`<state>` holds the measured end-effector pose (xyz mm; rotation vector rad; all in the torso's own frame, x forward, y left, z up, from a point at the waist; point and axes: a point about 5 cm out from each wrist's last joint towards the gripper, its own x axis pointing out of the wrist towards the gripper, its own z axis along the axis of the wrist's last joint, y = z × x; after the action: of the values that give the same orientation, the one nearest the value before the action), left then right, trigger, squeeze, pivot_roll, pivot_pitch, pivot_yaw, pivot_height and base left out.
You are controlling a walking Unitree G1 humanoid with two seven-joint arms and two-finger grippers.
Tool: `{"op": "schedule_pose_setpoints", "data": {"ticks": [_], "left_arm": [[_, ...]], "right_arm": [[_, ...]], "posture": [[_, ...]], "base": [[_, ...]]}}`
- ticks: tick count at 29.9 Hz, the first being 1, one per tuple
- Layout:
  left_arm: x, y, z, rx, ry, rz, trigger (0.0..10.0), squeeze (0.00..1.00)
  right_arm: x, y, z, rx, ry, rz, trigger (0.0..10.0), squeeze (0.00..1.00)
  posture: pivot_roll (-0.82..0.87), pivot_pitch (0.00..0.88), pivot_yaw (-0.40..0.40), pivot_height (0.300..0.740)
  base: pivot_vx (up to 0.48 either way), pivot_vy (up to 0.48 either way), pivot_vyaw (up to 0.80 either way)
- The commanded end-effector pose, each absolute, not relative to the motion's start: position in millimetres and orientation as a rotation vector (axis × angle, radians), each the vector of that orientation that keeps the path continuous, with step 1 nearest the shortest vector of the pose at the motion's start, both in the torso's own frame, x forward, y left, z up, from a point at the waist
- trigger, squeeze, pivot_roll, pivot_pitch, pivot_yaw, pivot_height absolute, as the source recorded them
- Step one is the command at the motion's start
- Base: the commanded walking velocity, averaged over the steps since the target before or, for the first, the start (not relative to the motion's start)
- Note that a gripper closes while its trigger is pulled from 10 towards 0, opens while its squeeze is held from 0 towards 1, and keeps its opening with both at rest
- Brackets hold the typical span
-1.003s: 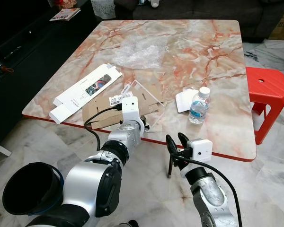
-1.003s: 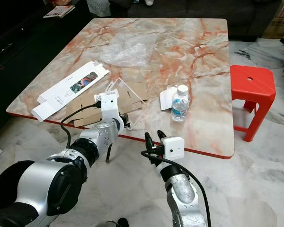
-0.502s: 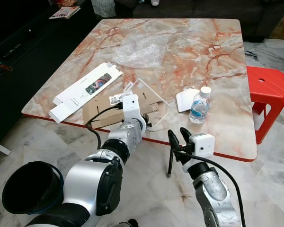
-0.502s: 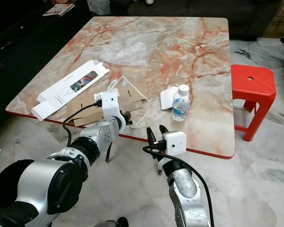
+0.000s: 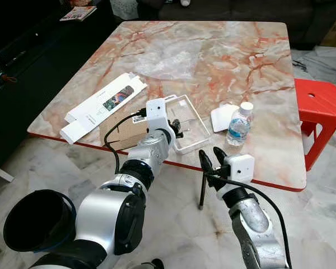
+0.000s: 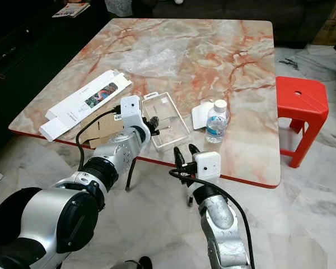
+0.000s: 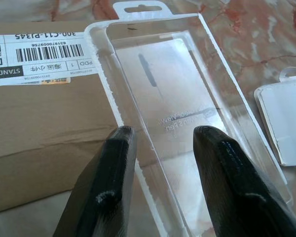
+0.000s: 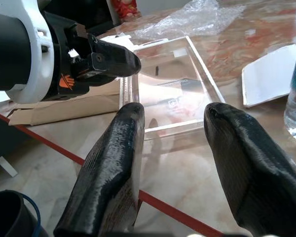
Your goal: Picking trash to rubbish bin
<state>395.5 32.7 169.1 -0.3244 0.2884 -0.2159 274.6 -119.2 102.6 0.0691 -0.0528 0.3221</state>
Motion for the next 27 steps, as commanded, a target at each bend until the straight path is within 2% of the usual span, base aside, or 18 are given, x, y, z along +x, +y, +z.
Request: {"op": "schedule_pose_setpoints", "data": {"ticks": [1, 2, 8, 9, 27], "left_arm": [[388.0, 18.9, 159.4, -0.333, 0.339, -0.237, 7.4, 0.00], [387.9, 19.1, 158.8, -0.332, 0.338, -0.238, 10.0, 0.00], [388.0, 17.2, 161.8, -0.318, 0.307, -0.272, 10.0, 0.00], [388.3, 17.2, 162.9, -0.299, 0.295, -0.275, 10.0, 1.00], [389.3, 14.1, 166.7, -0.314, 0.288, -0.292, 10.0, 1.00]], "right_arm": [[275.5, -117.1, 101.5, 0.080, -0.048, 0.332, 10.0, 0.00], [275.5, -116.9, 101.7, 0.080, -0.049, 0.332, 10.0, 0.00], [275.8, -117.3, 101.6, 0.079, -0.050, 0.332, 10.0, 0.00], [275.9, -117.4, 101.2, 0.080, -0.050, 0.331, 10.0, 0.00], [271.7, -113.0, 99.5, 0.093, -0.046, 0.332, 10.0, 0.00]], "posture": [[0.05, 0.093, 0.102, 0.740], [0.05, 0.093, 0.102, 0.740], [0.05, 0.090, 0.102, 0.740], [0.05, 0.092, 0.102, 0.740], [0.04, 0.112, 0.108, 0.740]], "base": [[0.000, 0.000, 0.00], [0.000, 0.000, 0.00], [0.000, 0.000, 0.00], [0.000, 0.000, 0.00], [0.000, 0.000, 0.00]]}}
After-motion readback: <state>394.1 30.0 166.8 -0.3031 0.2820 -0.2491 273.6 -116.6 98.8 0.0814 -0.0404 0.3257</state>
